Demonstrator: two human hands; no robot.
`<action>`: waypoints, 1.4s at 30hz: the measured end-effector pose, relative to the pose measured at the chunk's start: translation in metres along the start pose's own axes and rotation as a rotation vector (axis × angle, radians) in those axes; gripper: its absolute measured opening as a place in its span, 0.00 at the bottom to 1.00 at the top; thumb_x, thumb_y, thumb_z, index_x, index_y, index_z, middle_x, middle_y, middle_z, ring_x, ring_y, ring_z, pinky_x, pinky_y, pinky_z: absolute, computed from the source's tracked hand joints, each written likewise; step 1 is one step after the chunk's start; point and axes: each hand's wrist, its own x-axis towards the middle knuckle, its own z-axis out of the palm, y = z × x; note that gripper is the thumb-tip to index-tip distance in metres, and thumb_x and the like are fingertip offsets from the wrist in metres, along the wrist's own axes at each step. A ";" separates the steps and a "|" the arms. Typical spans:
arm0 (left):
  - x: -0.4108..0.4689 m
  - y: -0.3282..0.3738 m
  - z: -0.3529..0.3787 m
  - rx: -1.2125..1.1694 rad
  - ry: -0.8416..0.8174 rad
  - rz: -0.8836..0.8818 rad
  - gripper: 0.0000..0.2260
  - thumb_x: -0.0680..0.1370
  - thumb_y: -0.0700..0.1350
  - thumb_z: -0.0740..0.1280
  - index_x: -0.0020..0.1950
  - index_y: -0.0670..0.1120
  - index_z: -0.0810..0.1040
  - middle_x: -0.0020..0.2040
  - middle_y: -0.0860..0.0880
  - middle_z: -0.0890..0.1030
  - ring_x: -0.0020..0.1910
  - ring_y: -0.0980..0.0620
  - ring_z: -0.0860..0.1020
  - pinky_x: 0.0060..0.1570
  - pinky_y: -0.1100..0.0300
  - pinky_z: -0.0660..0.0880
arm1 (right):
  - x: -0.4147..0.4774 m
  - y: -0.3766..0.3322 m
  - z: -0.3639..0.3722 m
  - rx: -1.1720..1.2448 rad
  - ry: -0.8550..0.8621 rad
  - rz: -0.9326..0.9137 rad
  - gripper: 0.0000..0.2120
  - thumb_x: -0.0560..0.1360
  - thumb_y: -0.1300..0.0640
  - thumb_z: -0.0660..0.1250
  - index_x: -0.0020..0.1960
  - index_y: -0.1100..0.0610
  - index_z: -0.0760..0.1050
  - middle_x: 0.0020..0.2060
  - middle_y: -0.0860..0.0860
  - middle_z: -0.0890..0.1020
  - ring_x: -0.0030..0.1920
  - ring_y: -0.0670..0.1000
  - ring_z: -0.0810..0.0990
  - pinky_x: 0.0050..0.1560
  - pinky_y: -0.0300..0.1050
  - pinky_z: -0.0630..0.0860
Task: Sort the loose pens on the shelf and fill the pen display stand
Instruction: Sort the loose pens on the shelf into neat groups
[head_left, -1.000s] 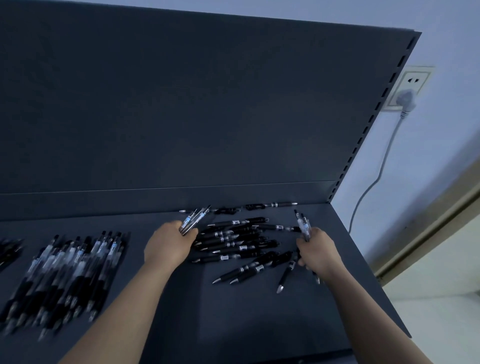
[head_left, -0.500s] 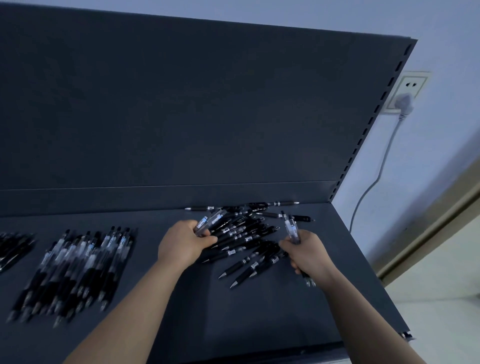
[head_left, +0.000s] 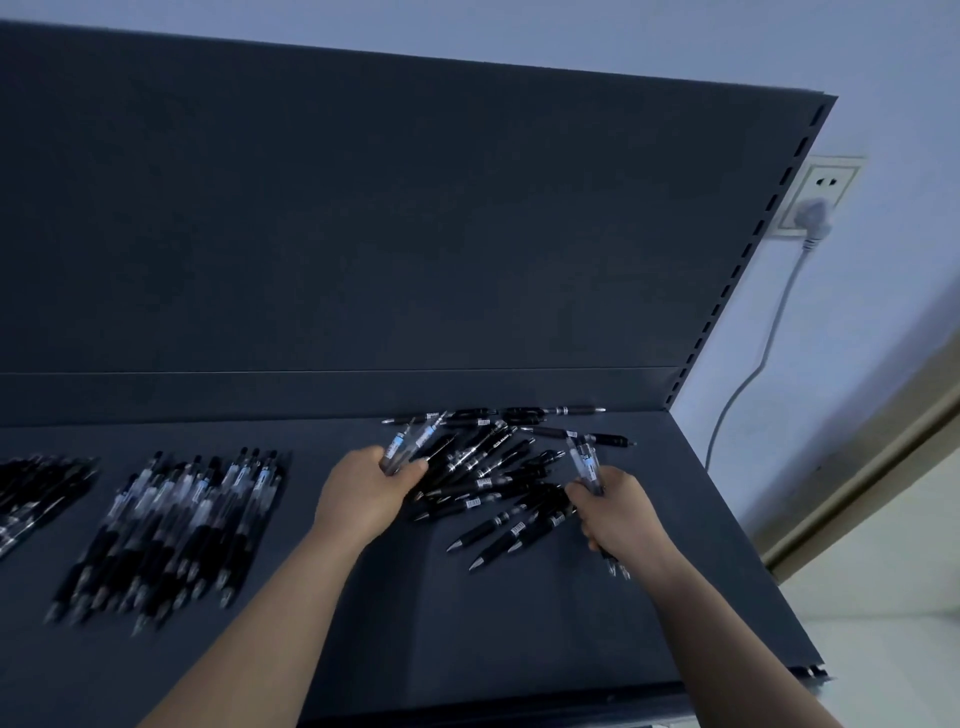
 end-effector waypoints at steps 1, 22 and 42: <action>-0.004 0.001 -0.002 -0.033 0.024 -0.007 0.17 0.76 0.55 0.68 0.36 0.42 0.73 0.30 0.48 0.73 0.30 0.50 0.72 0.31 0.58 0.65 | -0.001 -0.002 0.000 -0.002 0.003 -0.007 0.09 0.75 0.60 0.61 0.39 0.57 0.62 0.27 0.53 0.67 0.27 0.52 0.65 0.23 0.39 0.67; -0.026 -0.096 -0.137 -0.070 0.136 -0.009 0.02 0.78 0.40 0.63 0.46 0.43 0.75 0.38 0.44 0.79 0.31 0.52 0.73 0.27 0.65 0.66 | -0.063 -0.121 0.198 0.024 -0.342 -0.058 0.05 0.73 0.64 0.66 0.46 0.58 0.71 0.35 0.50 0.74 0.33 0.48 0.76 0.35 0.42 0.73; -0.005 -0.150 -0.180 0.121 0.162 0.125 0.15 0.76 0.46 0.69 0.61 0.45 0.75 0.52 0.47 0.76 0.49 0.50 0.76 0.50 0.56 0.76 | -0.086 -0.147 0.279 -0.419 -0.001 -0.259 0.09 0.74 0.60 0.64 0.51 0.64 0.77 0.44 0.58 0.81 0.46 0.56 0.80 0.40 0.45 0.77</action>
